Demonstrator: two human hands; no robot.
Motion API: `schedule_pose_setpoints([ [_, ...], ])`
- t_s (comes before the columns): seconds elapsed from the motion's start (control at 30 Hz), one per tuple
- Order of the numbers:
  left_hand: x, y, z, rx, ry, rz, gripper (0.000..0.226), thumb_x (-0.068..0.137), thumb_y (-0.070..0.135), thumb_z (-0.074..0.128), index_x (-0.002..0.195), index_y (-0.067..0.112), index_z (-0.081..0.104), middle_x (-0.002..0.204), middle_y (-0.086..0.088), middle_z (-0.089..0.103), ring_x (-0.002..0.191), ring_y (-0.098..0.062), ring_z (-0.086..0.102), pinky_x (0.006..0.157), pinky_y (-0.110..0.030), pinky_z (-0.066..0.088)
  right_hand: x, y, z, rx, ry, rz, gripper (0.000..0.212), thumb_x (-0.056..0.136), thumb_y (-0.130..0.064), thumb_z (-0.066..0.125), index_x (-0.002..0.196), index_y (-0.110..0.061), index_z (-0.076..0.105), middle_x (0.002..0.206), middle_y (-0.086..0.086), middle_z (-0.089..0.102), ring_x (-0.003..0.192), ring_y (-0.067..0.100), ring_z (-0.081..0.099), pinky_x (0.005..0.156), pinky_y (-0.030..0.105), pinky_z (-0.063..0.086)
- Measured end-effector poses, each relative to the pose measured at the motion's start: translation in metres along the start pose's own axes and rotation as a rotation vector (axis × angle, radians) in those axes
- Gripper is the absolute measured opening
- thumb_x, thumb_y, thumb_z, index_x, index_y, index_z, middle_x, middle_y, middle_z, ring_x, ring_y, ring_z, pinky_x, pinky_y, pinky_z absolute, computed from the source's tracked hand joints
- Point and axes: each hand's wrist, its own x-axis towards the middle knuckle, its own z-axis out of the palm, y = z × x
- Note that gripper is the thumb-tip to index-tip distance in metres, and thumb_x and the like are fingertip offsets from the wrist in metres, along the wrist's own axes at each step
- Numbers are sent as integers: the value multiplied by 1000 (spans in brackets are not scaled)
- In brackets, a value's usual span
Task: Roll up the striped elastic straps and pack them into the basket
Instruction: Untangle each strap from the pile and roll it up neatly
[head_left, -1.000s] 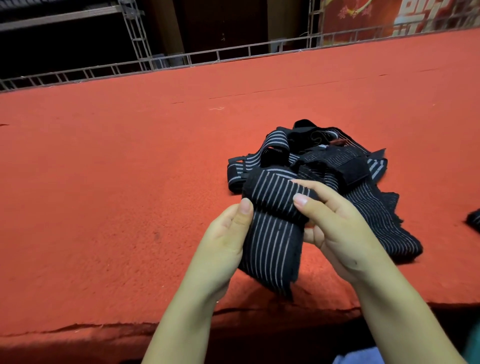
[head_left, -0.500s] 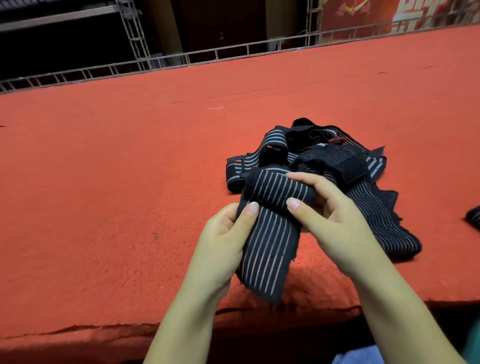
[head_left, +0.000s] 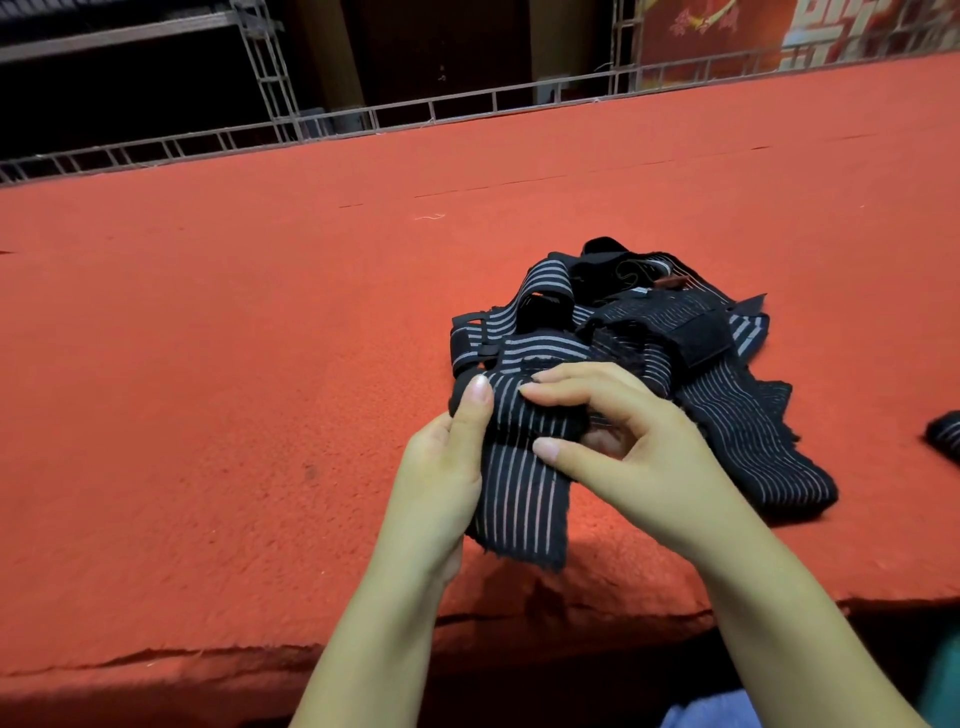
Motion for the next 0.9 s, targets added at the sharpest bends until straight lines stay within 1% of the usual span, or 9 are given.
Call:
schedule_pose_setpoints([
  [0.1, 1, -1, -2, -3, 7, 33, 42, 84, 51, 62, 94, 12, 70, 90, -5, 76, 84, -15, 71, 76, -33, 54, 0, 1, -1, 215, 6, 146, 28, 79, -33, 66, 106, -33, 70, 118, -5, 66, 113, 6, 60, 93, 24, 50],
  [0.2, 0, -1, -1, 10, -34, 54, 39, 81, 46, 54, 91, 12, 67, 82, 0, 75, 76, -9, 70, 66, -22, 54, 2, 2, -1, 471, -32, 404, 45, 79, -55, 61, 113, -27, 66, 112, 0, 70, 101, 15, 67, 76, 28, 56],
  [0.33, -2, -2, -3, 16, -73, 42, 32, 80, 42, 53, 87, 14, 66, 79, 0, 74, 74, -10, 68, 63, -22, 52, 2, -2, 0, 504, -117, 514, 38, 97, -36, 42, 115, -9, 62, 69, -9, 62, 57, 1, 57, 51, 19, 44],
  [0.43, -3, 0, -6, 27, -97, -2, 29, 83, 42, 58, 88, 15, 66, 79, -1, 72, 73, -14, 66, 62, -25, 51, 3, 2, 1, 475, -49, 510, 26, 96, -25, 53, 112, -9, 65, 85, 3, 63, 67, 7, 60, 53, 22, 47],
  [0.53, -6, 3, -5, -1, -107, -40, 31, 85, 46, 64, 91, 15, 67, 77, -2, 70, 65, -14, 62, 50, -23, 46, 4, 4, 1, 454, 20, 479, 21, 89, -22, 65, 109, -15, 68, 99, 7, 68, 83, 13, 66, 62, 28, 55],
  [0.6, -6, 2, -4, 0, -105, -57, 43, 85, 56, 61, 98, 15, 68, 82, -6, 71, 67, -17, 63, 51, -26, 47, 3, 2, 1, 399, 52, 437, 16, 90, -13, 63, 105, -18, 68, 95, 2, 68, 79, 8, 66, 60, 26, 54],
  [0.7, -4, 0, -2, 0, -96, -83, 60, 80, 69, 58, 108, 16, 67, 99, -18, 72, 83, -27, 67, 67, -38, 49, 3, -1, 3, 308, 85, 391, 18, 88, -10, 63, 101, -22, 68, 87, -1, 67, 70, 4, 63, 53, 21, 50],
  [0.83, -3, -1, -1, -20, -93, -84, 54, 82, 59, 52, 108, 14, 67, 98, -15, 74, 86, -31, 71, 64, -38, 55, 3, -3, 4, 240, 100, 367, 17, 87, -13, 65, 98, -24, 69, 76, -7, 64, 62, 3, 59, 48, 19, 47],
  [0.9, -3, 1, 0, -38, -103, -91, 51, 86, 58, 54, 107, 14, 66, 90, -12, 74, 76, -32, 69, 64, -40, 52, 3, -3, 2, 163, 80, 324, 19, 85, -16, 67, 99, -29, 70, 80, -10, 67, 66, 1, 61, 53, 20, 49],
])
